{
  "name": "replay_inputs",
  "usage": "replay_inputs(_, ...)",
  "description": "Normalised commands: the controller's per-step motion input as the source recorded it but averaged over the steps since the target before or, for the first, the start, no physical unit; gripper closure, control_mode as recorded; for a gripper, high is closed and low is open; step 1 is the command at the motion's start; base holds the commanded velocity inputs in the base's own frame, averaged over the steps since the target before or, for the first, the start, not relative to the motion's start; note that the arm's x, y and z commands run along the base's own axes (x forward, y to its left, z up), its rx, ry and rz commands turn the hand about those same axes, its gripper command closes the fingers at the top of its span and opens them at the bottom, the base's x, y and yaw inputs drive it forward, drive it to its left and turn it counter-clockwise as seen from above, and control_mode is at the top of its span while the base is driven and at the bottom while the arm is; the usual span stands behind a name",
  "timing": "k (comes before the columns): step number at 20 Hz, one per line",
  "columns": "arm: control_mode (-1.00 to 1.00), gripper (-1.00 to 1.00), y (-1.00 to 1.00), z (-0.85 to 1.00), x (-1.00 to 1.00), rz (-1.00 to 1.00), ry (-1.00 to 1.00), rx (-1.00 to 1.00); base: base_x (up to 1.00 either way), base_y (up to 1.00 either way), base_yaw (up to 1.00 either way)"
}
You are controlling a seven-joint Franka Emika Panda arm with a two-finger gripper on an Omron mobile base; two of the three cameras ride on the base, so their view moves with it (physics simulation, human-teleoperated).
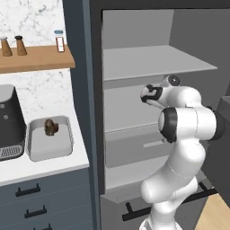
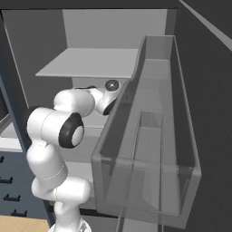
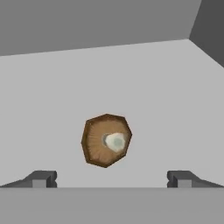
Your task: Place one mushroom and one steak in each tupperware on the nearby counter, to pack two identical lunches.
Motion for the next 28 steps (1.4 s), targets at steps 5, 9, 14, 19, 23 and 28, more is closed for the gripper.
replay_inputs(5,-1.0,-1.0,-0.01,-0.06,0.37,0.0,0.01,0.0,0.0,0.0,0.0)
replay_inputs(9,-1.0,-1.0,0.0,-0.28,0.38,0.0,0.07,0.0,0.0,0.0,0.0)
replay_inputs(14,-1.0,-1.0,0.0,-0.27,0.3,0.0,0.07,0.0,0.0,0.0,0.0)
replay_inputs(19,-1.0,-1.0,0.0,-0.15,0.19,0.0,0.0,0.0,0.0,0.0,0.0)
replay_inputs(23,-1.0,-1.0,0.0,-0.25,0.14,0.0,0.0,0.0,0.0,0.0,0.0)
replay_inputs(28,-1.0,-1.0,0.0,-0.32,-0.03,0.0,0.07,0.0,0.0,0.0,0.0)
